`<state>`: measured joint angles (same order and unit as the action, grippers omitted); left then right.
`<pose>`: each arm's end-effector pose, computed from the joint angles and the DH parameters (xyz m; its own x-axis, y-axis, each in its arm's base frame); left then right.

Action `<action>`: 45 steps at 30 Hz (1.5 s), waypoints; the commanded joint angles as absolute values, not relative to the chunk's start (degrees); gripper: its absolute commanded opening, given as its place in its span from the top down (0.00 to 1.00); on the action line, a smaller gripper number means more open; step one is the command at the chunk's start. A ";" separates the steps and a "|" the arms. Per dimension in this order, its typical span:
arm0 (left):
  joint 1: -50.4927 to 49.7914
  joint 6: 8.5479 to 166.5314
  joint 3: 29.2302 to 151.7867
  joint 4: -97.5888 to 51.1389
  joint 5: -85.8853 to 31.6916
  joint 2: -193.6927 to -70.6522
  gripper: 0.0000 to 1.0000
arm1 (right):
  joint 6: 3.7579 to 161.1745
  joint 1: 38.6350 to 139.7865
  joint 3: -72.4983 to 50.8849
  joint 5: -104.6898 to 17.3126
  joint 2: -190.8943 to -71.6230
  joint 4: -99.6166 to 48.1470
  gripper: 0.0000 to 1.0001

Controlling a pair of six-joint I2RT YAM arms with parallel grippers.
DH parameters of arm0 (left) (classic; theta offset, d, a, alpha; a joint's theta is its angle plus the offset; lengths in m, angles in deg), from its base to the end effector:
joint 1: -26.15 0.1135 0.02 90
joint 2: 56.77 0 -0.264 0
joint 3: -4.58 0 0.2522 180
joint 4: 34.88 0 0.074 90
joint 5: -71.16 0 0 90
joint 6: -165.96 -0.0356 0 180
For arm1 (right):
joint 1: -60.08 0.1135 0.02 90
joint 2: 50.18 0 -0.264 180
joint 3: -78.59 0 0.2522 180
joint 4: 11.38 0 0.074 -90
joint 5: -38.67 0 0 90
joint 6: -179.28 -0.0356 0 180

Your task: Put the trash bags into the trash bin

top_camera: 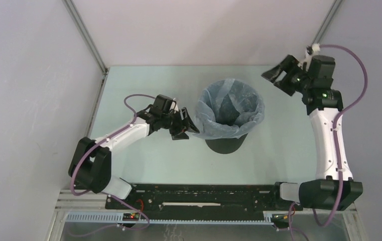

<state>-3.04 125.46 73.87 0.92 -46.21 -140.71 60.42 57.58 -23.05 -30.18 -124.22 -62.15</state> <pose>0.2569 -0.1622 0.2308 -0.9608 -0.2367 -0.1440 -0.0646 0.6967 -0.7144 0.2698 0.0011 0.4420 -0.4846 0.4717 -0.7366 -0.0649 0.8204 0.5681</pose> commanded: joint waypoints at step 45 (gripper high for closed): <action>-3.47 126.49 77.54 -1.26 -50.10 -146.15 0.38 | 63.10 45.26 -1.47 -21.81 -122.51 -62.93 0.26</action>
